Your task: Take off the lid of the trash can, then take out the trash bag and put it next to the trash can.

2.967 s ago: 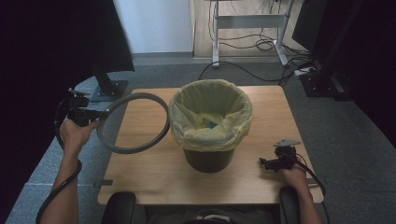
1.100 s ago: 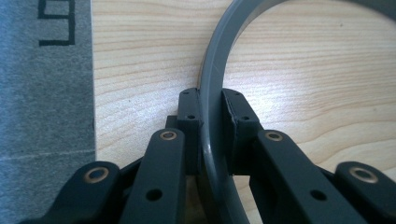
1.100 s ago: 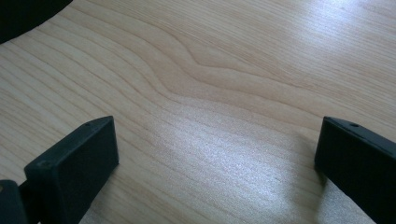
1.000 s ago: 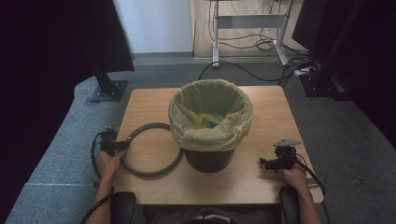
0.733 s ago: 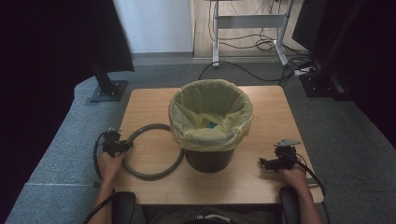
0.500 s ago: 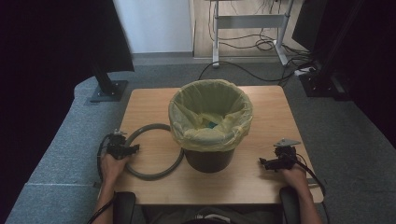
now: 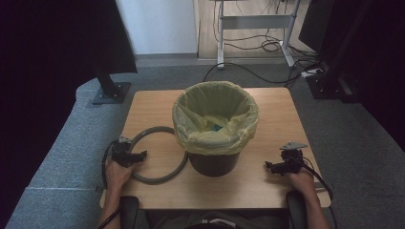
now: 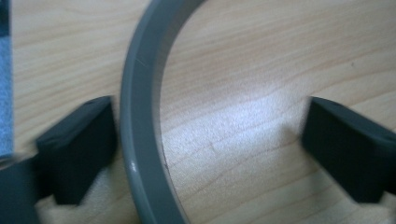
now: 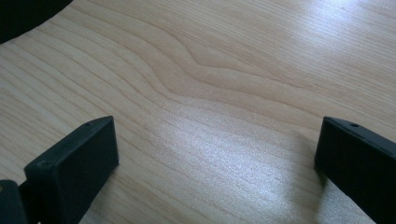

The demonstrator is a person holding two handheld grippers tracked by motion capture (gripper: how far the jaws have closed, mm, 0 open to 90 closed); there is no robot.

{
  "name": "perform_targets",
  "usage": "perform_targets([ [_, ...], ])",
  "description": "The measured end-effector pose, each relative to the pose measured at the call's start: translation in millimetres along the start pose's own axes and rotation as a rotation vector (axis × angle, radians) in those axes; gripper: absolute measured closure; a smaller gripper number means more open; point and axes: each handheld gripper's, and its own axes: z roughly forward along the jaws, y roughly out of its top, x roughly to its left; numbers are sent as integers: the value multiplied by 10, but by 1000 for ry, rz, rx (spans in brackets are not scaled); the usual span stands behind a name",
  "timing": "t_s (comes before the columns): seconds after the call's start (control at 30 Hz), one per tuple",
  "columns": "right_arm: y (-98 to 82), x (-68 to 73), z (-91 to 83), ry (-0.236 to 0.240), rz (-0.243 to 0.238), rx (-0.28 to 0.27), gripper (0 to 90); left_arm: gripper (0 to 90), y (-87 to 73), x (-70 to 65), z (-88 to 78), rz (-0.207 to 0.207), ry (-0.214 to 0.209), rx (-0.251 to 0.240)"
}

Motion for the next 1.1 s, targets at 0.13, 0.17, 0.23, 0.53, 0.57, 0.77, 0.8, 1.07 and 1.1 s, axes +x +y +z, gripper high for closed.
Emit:
perform_targets([
  [0.13,0,0,0,0,0,0,0,0,0,-3,0,-4,3,0],
  [0.17,1,0,0,0,0,0,0,0,0,-4,0,-5,4,0],
  [0.23,0,0,0,0,0,0,0,0,1,-4,1,-6,4,-1],
  [0.53,28,-8,-18,6,2,29,5,0,16,19,-6,8,-14,14],
  [0.57,34,-5,-24,14,3,33,5,0,24,23,-7,8,-17,20],
  [0.77,82,29,-97,52,-2,8,4,0,56,42,-37,-12,-37,37],
  [0.8,94,33,-112,57,-3,7,4,0,60,43,-49,-9,-38,38],
  [1.07,190,57,-261,87,-22,11,3,0,142,18,-209,38,-43,41],
  [1.1,210,64,-283,92,-29,15,4,0,159,8,-233,47,-49,41],
])
